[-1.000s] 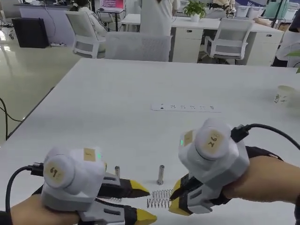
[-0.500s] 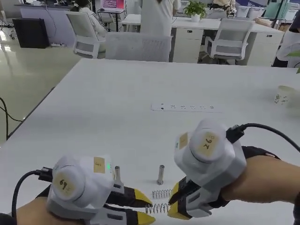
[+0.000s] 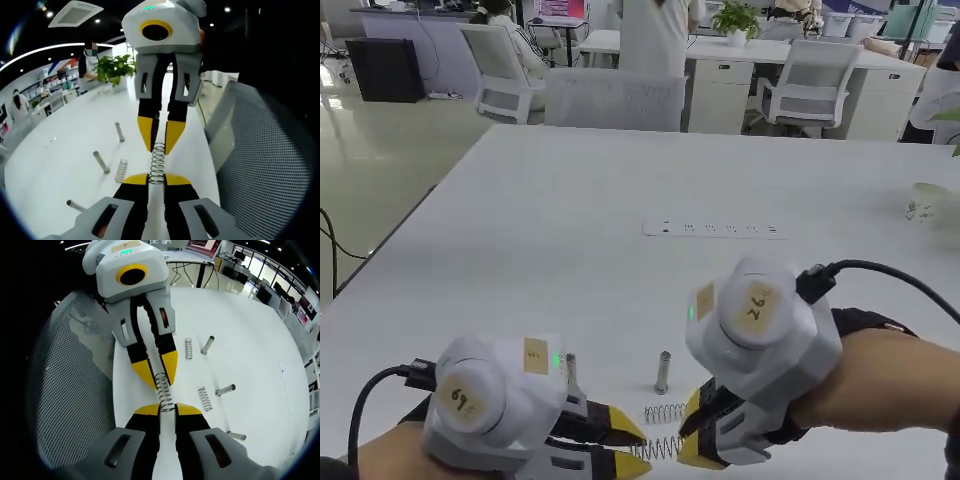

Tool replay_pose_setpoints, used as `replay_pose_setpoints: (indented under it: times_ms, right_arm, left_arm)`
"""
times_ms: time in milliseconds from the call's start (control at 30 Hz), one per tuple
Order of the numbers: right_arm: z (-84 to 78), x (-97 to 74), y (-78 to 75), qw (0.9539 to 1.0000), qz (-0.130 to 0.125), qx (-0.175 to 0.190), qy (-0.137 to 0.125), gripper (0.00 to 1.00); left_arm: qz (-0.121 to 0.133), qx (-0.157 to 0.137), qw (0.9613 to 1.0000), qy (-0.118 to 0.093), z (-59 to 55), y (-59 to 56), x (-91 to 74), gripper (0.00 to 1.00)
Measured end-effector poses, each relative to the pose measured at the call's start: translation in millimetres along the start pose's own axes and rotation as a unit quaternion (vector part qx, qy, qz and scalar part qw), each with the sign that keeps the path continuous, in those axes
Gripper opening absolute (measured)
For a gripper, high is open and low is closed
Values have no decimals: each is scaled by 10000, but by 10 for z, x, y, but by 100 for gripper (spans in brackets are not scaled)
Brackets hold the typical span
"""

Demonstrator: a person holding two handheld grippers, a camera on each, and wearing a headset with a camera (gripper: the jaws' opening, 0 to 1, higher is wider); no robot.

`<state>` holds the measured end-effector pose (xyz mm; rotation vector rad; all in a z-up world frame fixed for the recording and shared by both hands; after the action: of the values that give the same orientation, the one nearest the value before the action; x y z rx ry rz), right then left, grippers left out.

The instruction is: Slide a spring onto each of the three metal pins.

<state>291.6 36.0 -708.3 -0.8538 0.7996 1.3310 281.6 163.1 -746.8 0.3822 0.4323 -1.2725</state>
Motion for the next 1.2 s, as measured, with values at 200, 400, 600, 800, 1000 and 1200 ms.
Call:
replay_pose_setpoints:
  times_ms: [200, 400, 600, 800, 1000, 1200]
  right_arm:
    - [98, -107, 9, 9998, -44, -54, -206, 7]
    - [192, -178, 24, 9987, -29, -72, -510, 7]
    - [265, -231, 58, 9956, 228, 117, -899, 7]
    - [272, -217, 61, 9972, 115, -49, -739, 7]
    - [281, -202, 54, 9976, 113, -67, -679, 8]
    - [259, -140, 58, 9983, 154, -61, -562, 8]
  left_arm:
    - [35, 3, 10000, -16, 2, 2, -3, 3]
    - [37, 23, 9999, -101, 26, -15, -9, 3]
    - [57, 105, 9998, -127, 48, -26, -11, 3]
    - [34, 116, 9998, -131, 57, -34, 0, 2]
    - [42, 86, 9999, -141, 56, -30, -11, 2]
    - [17, 93, 9997, -219, 94, -43, -8, 2]
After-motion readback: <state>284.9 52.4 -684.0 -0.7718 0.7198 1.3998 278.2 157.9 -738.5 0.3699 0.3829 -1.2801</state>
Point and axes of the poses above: the centre of the closed fingertips' face, and the gripper's own axes: x roughly forward along the fingers, y roughly to its left, z roughly out of its top, the point moved 9 cm from there along -x, roughly backward along the fingers, and after that the axes turned 3 degrees about -x, right-handed, at the moved point
